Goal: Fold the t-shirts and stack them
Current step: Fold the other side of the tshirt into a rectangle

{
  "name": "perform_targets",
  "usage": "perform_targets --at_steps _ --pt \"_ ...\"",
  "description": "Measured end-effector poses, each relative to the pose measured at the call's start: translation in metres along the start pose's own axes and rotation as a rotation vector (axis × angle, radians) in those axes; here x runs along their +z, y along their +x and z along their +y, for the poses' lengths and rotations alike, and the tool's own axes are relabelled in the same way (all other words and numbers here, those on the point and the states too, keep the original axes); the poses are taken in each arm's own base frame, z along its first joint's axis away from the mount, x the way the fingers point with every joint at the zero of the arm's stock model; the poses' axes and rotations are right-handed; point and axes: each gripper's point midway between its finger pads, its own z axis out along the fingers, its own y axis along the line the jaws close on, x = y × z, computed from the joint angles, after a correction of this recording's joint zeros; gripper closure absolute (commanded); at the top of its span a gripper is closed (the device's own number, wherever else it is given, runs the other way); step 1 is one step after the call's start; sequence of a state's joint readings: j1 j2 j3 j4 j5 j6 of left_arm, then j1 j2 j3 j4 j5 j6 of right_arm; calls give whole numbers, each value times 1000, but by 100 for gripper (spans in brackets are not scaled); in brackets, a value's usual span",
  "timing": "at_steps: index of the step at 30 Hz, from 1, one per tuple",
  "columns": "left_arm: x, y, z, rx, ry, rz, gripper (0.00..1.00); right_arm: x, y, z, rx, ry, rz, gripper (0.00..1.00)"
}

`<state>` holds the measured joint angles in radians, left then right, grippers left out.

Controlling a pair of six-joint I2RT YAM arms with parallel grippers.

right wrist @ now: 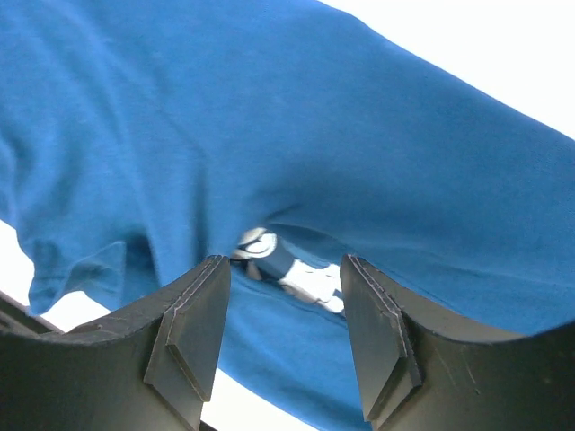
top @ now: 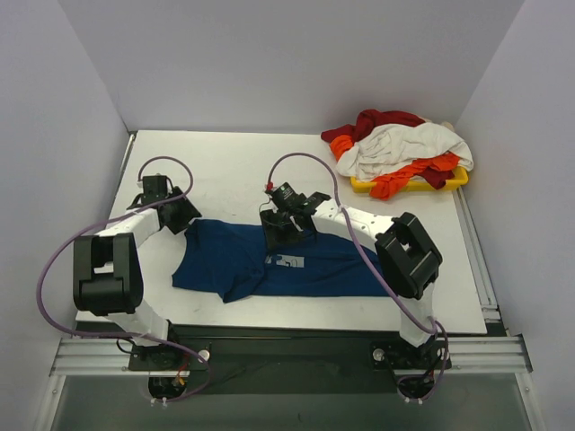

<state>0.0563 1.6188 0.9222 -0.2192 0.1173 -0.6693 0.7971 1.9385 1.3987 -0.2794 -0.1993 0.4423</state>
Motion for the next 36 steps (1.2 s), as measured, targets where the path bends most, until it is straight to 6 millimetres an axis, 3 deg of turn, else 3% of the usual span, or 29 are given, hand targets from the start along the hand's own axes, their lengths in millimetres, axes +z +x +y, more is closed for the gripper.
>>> perform_targets --at_steps 6,12,18,27,36 --pt "18 3 1 -9 5 22 45 4 12 -16 24 26 30 48" --pt "27 2 -4 -27 27 32 51 -1 11 -26 45 41 22 48" --pt "31 3 -6 -41 41 41 73 -14 2 -47 89 70 -19 48" --pt "32 4 -9 -56 55 51 99 -19 6 -104 179 181 -30 48" --pt "31 -5 1 -86 49 40 100 -18 9 -140 233 265 -35 48"
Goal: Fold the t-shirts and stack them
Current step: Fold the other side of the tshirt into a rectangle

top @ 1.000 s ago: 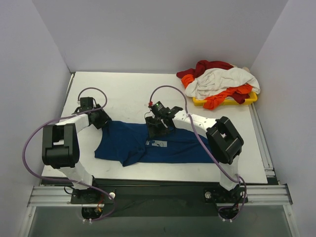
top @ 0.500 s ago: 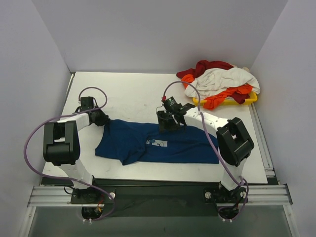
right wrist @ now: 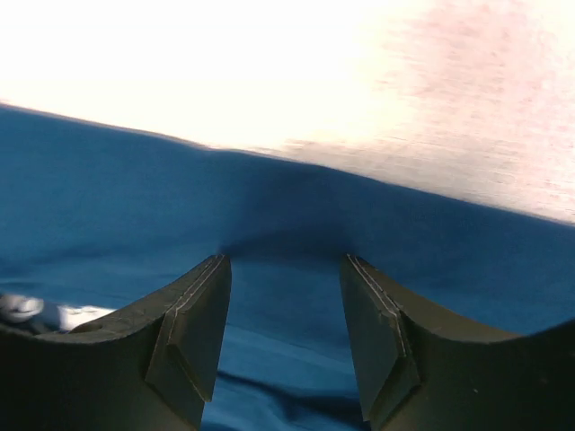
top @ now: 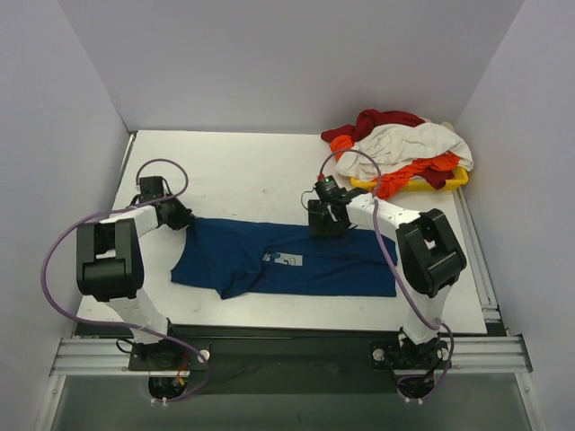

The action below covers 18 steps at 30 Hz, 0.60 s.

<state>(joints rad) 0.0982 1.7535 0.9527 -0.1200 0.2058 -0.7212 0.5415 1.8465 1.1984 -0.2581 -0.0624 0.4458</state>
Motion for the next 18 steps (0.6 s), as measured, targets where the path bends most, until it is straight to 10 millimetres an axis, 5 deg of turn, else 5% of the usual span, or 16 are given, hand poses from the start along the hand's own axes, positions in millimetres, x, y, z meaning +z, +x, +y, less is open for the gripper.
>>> perform_targets --at_steps 9,18 --pt "-5 -15 12 -46 4 -16 100 10 5 -11 21 34 13 49" --pt "5 -28 -2 -7 52 5 100 11 4 -12 37 38 13 49"
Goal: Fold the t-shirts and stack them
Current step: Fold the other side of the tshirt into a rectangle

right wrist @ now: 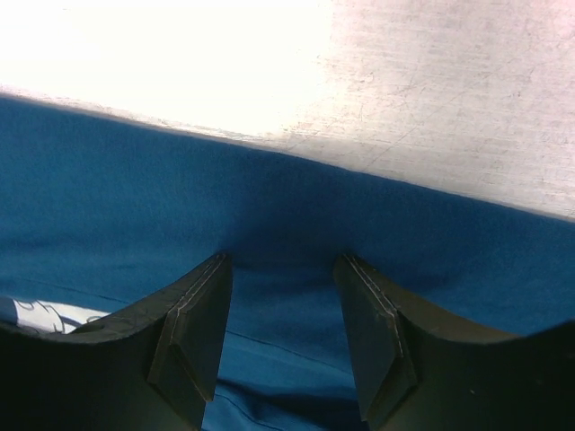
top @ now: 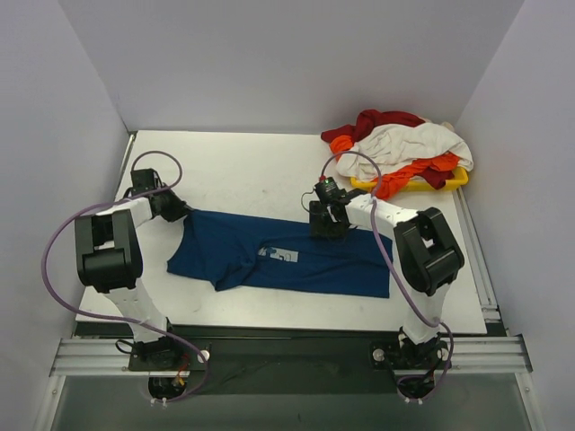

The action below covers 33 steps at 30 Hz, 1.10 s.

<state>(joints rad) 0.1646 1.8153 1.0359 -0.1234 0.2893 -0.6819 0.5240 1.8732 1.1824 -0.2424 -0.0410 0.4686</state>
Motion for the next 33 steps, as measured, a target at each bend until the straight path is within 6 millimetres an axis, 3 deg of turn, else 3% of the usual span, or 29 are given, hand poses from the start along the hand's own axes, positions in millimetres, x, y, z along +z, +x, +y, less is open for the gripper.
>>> perform_targets --at_steps 4,6,7,10,14,16,19,23,26,29,33 --pt "14 -14 -10 26 23 9 99 1 -3 1 1 -1 -4 49" --pt "19 -20 -16 43 35 16 89 1 -6 2 0 -1 -4 49" --pt "21 -23 -18 48 41 17 74 2 -7 2 -2 -1 -4 49" --pt "20 -29 -23 72 50 9 54 0 -9 1 -14 5 2 49" --pt "15 -34 -23 78 37 -11 46 -7 -8 2 -46 34 13 49" --pt "7 -36 -24 80 31 -30 44 -15 -12 13 -82 33 -3 48" --pt "-16 -39 -27 86 16 -83 43 -34 -17 51 -163 -10 -46 48" --pt "-53 -38 -42 116 32 -163 41 -71 -23 130 -270 -159 -129 48" --pt "-68 -23 -63 135 92 -174 41 -99 -14 182 -348 -275 -164 48" --pt "-60 11 -70 129 136 -111 41 -118 -7 229 -419 -377 -189 48" --pt "-36 59 -52 79 123 21 41 -110 10 259 -477 -434 -161 48"
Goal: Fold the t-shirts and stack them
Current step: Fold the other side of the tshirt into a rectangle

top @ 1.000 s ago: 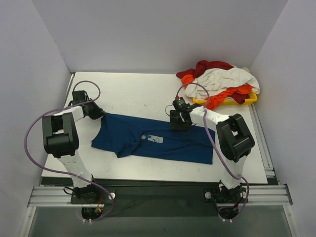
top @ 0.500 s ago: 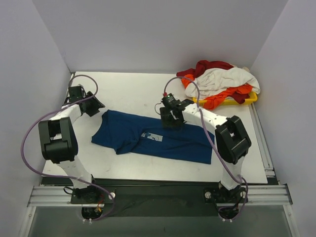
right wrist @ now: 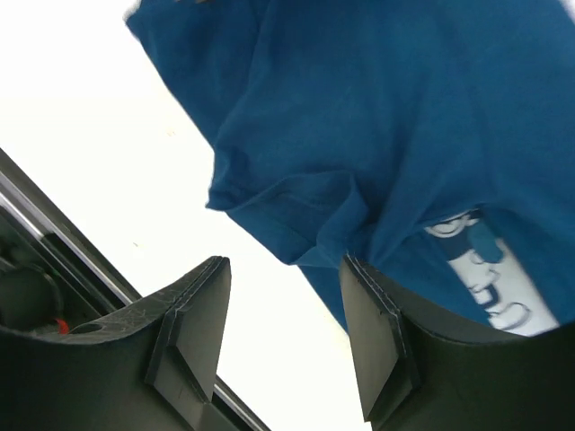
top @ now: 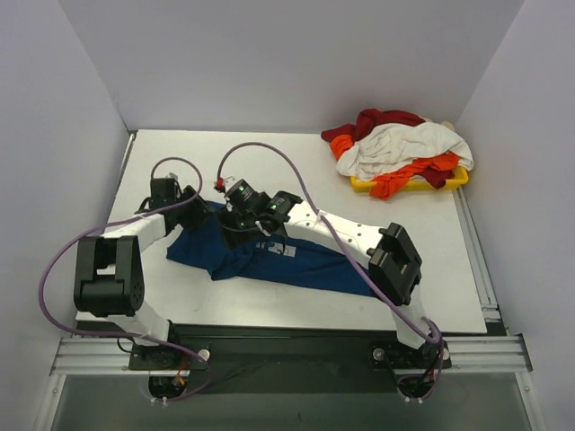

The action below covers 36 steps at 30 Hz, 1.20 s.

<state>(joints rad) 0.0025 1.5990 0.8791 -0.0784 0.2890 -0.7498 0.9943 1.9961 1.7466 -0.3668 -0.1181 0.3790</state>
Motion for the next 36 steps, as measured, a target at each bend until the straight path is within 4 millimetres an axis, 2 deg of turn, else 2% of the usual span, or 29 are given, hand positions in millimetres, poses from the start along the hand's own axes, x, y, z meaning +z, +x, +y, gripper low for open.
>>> perform_targets --at_steps 4,8,12,17,22,36 --pt "18 31 18 -55 -27 90 41 26 27 6 -21 -36 80 48" --pt "22 32 13 -61 1 91 41 38 44 12 -22 -88 128 48" --pt "24 31 11 -59 10 87 41 45 43 19 -27 -130 119 48" --pt "25 34 14 -60 11 92 41 53 42 19 -50 -138 105 48" --pt "25 33 15 -58 13 90 41 63 45 10 -84 -106 100 48" --pt "23 23 23 -77 4 73 41 70 47 -6 -143 -45 76 45"
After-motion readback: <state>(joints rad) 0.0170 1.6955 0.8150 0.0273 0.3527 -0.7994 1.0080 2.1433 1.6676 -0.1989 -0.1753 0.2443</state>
